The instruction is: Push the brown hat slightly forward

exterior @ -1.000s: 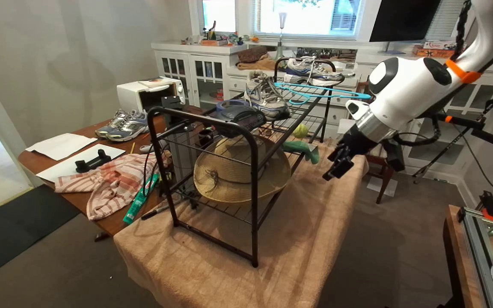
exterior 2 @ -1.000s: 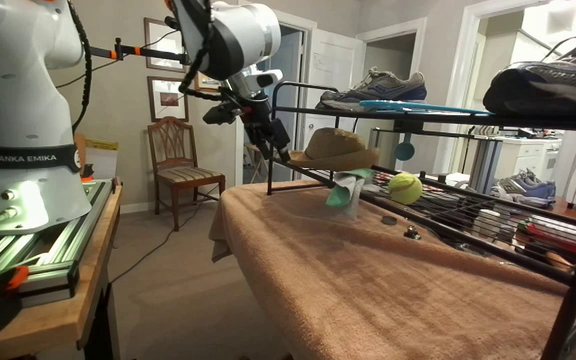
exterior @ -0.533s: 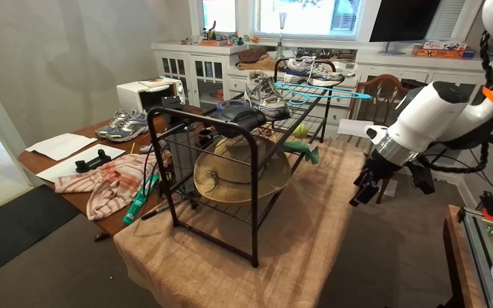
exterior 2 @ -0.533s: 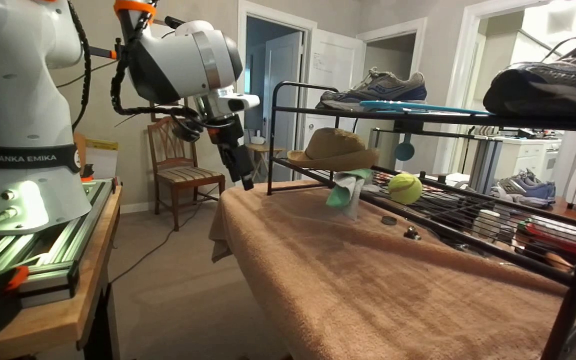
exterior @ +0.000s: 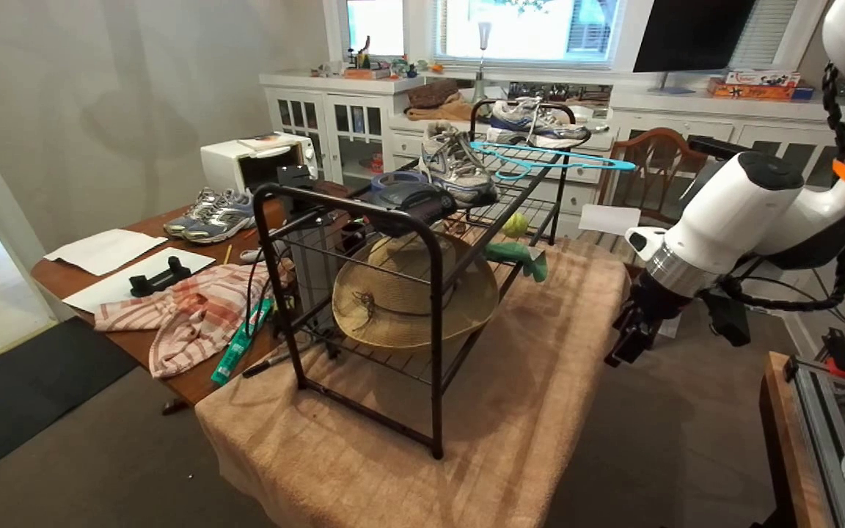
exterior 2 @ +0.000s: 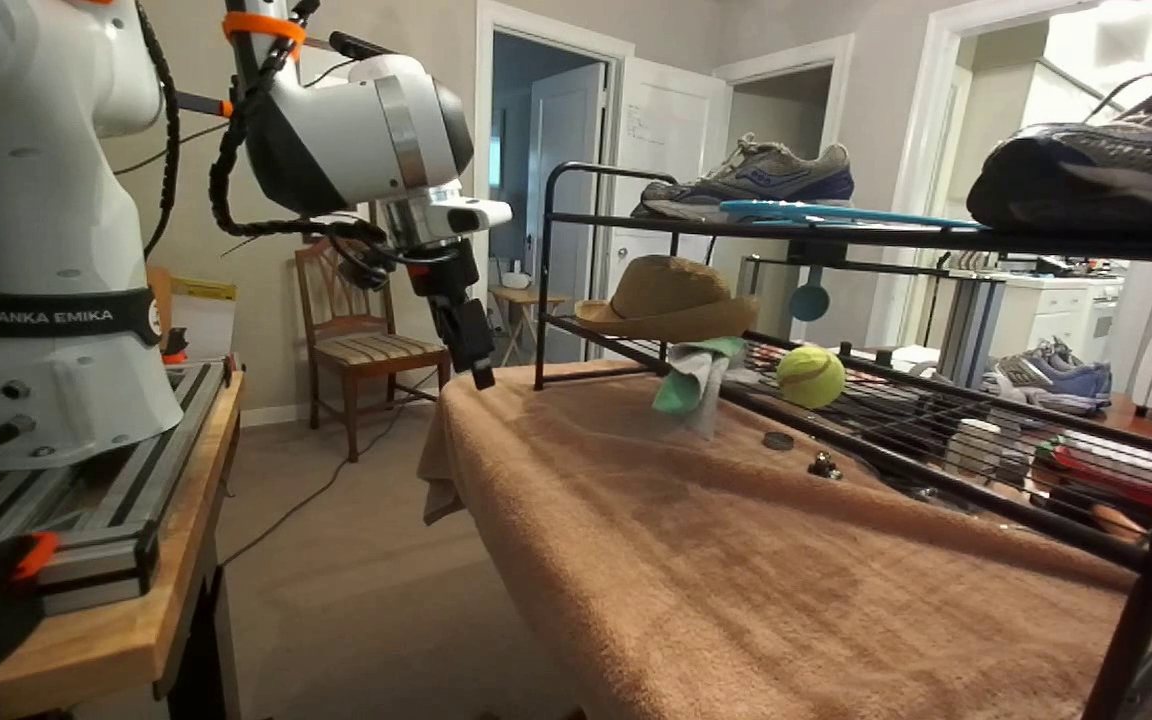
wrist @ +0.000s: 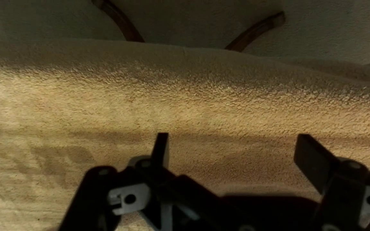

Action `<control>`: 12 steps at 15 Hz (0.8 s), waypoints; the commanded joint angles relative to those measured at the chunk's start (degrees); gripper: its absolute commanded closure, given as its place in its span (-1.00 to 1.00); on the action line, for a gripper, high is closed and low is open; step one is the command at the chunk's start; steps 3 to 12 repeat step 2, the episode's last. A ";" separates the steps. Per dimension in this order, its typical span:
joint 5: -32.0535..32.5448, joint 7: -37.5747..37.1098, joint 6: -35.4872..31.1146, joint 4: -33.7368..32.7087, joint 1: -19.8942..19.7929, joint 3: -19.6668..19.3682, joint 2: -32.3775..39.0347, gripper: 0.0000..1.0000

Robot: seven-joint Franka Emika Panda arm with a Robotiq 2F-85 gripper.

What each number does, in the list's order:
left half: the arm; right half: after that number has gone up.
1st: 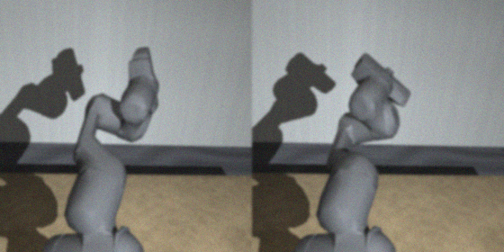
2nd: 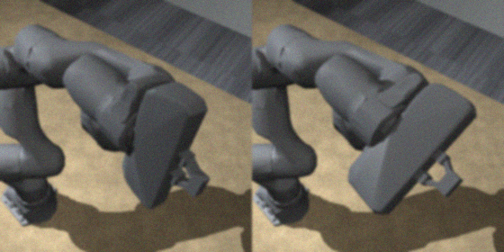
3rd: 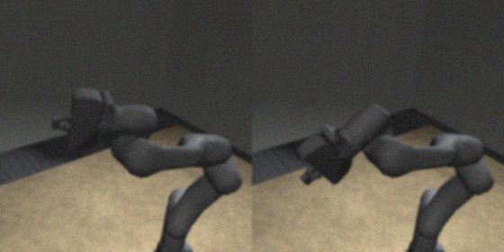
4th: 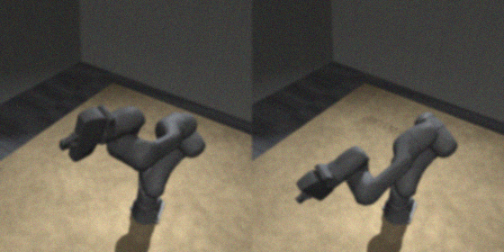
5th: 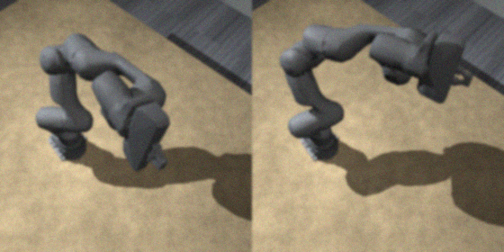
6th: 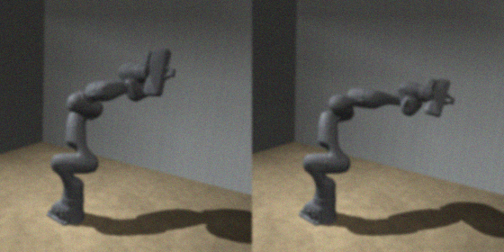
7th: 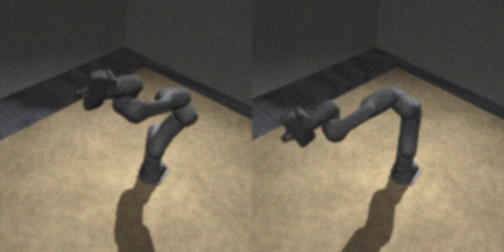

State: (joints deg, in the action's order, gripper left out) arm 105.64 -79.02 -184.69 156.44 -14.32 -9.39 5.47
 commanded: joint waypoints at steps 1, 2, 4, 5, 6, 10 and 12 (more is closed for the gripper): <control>0.00 0.00 0.00 0.00 -0.01 -0.01 0.00 -1.00; 0.00 0.00 0.00 0.00 -0.02 -0.01 0.00 -1.00; 0.00 0.00 0.00 0.00 -0.02 -0.01 0.00 -1.00; 0.00 0.00 0.00 0.00 -0.02 -0.01 0.00 -1.00; 0.00 0.00 0.00 0.00 -0.02 -0.01 0.00 -1.00; 0.00 0.00 0.00 0.00 -0.02 -0.01 0.00 -1.00; 0.00 0.00 0.00 0.00 -0.02 -0.01 0.00 -1.00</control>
